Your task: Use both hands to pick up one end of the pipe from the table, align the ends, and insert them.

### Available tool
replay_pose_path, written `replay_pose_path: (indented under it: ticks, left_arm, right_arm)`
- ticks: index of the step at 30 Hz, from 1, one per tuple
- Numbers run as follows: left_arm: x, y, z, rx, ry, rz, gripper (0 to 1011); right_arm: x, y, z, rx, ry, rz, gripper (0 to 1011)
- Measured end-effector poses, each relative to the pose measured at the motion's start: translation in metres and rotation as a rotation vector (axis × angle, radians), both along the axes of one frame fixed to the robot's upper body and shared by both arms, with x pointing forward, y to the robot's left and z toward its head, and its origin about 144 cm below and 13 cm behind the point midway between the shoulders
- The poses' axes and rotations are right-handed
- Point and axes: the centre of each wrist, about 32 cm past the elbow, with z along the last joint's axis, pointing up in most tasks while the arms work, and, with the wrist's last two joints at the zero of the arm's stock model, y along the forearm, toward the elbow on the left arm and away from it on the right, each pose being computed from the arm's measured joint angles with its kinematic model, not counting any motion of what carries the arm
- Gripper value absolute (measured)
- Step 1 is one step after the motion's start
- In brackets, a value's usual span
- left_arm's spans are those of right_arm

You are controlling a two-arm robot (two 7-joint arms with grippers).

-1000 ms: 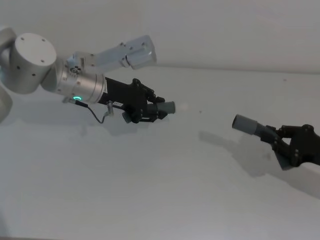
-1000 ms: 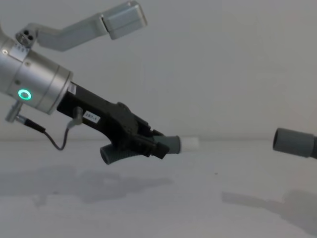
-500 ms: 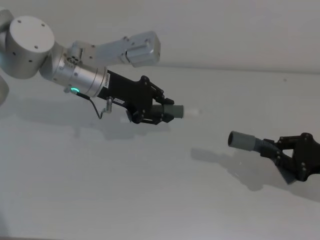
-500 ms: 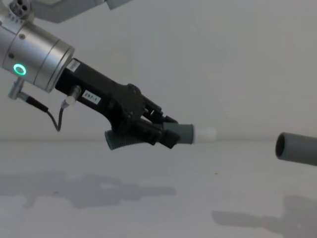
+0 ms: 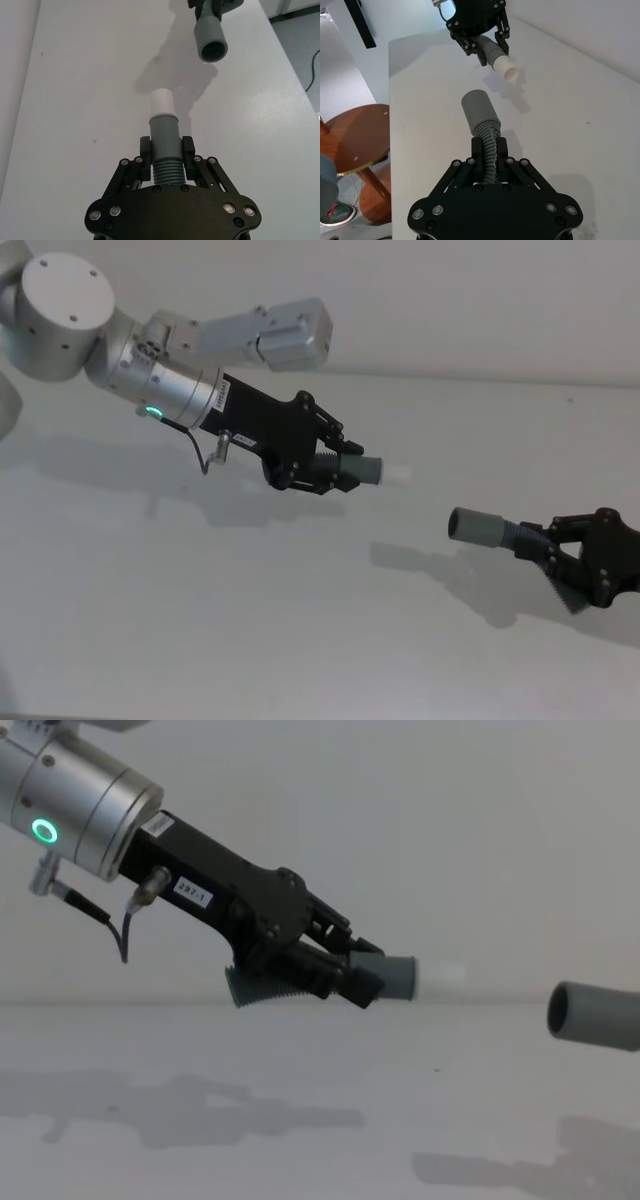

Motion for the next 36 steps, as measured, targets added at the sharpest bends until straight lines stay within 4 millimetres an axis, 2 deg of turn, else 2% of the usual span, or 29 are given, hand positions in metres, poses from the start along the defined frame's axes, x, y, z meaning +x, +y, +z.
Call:
replay_pose_path:
  ticks: [36]
  left_arm:
    - [-0.005, -0.012, 0.012, 0.012, -0.007, -0.071, 354]
  right_arm:
    - [-0.002, 0.012, 0.011, -0.022, -0.032, -0.103, 156]
